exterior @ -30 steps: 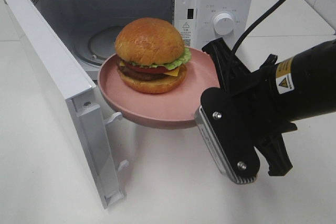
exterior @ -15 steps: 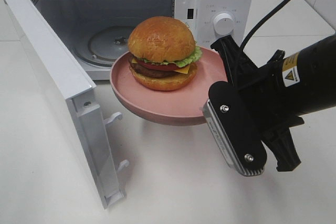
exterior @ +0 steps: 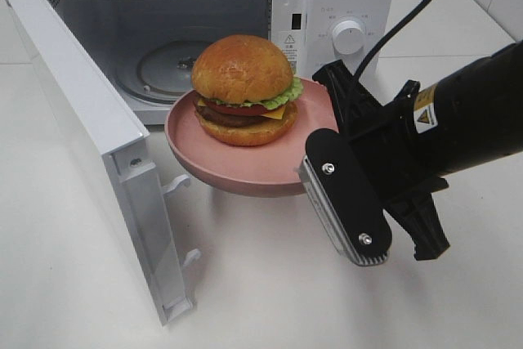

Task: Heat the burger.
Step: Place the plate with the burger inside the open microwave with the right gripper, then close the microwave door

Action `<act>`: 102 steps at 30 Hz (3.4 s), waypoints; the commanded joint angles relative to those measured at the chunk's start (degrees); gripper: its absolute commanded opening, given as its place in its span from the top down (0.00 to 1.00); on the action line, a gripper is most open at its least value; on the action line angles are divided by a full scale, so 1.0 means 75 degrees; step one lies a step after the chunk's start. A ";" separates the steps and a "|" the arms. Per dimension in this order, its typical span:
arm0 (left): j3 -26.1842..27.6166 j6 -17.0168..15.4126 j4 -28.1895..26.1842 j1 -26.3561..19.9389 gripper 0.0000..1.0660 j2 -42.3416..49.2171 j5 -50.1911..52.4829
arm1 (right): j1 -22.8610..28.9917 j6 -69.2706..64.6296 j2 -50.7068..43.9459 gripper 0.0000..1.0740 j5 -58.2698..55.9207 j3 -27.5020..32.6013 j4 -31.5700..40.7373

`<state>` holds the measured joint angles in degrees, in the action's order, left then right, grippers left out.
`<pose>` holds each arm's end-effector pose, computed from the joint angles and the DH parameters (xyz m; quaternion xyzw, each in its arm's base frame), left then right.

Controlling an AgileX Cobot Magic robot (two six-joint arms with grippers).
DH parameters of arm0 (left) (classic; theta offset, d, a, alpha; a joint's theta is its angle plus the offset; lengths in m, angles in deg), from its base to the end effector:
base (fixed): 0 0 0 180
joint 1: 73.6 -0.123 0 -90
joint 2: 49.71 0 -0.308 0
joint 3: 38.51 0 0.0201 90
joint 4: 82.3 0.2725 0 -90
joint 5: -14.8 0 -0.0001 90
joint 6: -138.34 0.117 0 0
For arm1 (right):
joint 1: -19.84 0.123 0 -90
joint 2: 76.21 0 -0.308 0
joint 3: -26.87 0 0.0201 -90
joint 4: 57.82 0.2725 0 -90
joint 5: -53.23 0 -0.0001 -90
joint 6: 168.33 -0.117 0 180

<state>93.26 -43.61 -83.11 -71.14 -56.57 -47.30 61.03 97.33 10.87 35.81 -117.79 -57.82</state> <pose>0.0101 -0.0019 0.2787 0.0042 0.8535 -0.0271 0.5204 0.2261 0.1979 0.2120 -0.8400 0.4202 -0.1299 0.3178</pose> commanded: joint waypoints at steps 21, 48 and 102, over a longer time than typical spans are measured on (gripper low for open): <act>-0.0008 -0.0008 -0.0031 0.0000 0.06 0.0107 0.0115 | -0.0023 0.0122 0.1833 1.00 0.1322 -0.1765 0.0000; -0.0008 -0.0008 -0.0031 0.0000 0.06 0.0107 0.0115 | -0.0138 -0.0626 0.4209 1.00 0.1230 -0.4347 -0.0053; -0.0008 -0.0008 -0.0031 0.0000 0.06 0.0107 0.0115 | -0.0359 -0.5225 0.6547 0.54 -0.0275 -0.7433 -0.2743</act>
<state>93.26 -43.61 -83.11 -71.14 -56.57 -47.30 58.57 59.05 60.94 34.73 -173.25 -77.99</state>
